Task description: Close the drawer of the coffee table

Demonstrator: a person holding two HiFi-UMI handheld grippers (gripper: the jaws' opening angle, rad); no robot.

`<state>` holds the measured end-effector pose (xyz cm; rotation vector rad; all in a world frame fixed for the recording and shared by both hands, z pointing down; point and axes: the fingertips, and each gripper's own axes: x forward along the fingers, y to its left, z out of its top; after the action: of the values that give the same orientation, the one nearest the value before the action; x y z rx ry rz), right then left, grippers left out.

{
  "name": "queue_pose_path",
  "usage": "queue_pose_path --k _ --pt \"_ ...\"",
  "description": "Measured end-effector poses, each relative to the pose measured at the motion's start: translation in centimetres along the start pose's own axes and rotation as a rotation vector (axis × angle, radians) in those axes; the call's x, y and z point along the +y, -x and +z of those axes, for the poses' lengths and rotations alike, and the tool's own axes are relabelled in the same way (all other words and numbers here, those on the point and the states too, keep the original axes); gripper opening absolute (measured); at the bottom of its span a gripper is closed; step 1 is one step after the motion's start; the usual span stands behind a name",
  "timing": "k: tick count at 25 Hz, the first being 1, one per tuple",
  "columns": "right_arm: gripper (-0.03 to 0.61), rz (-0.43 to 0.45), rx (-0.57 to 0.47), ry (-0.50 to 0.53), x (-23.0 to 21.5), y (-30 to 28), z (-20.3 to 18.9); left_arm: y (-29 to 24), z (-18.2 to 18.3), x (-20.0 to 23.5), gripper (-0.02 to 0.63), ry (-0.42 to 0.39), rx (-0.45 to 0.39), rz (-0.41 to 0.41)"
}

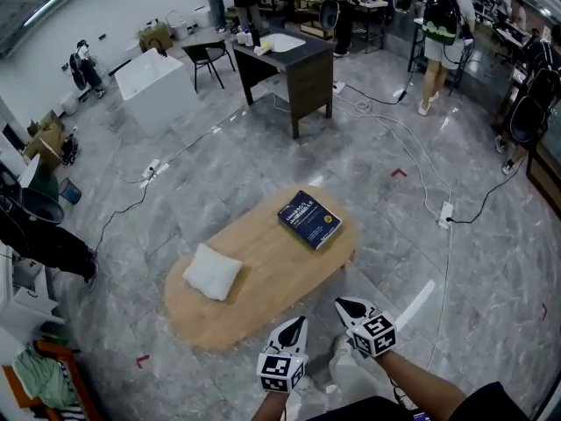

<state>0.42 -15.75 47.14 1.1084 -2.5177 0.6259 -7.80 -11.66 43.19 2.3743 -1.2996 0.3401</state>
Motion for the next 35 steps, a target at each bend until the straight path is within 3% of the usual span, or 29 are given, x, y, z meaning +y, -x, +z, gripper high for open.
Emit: queue_pose_path --k 22,35 --pt "0.014 -0.012 -0.205 0.122 7.4 5.0 8.0 7.4 6.4 -0.3 0.002 -0.137 -0.162 0.005" --pt "0.014 -0.033 -0.279 0.157 11.5 6.2 8.9 12.4 6.7 -0.2 0.002 -0.167 -0.216 -0.004"
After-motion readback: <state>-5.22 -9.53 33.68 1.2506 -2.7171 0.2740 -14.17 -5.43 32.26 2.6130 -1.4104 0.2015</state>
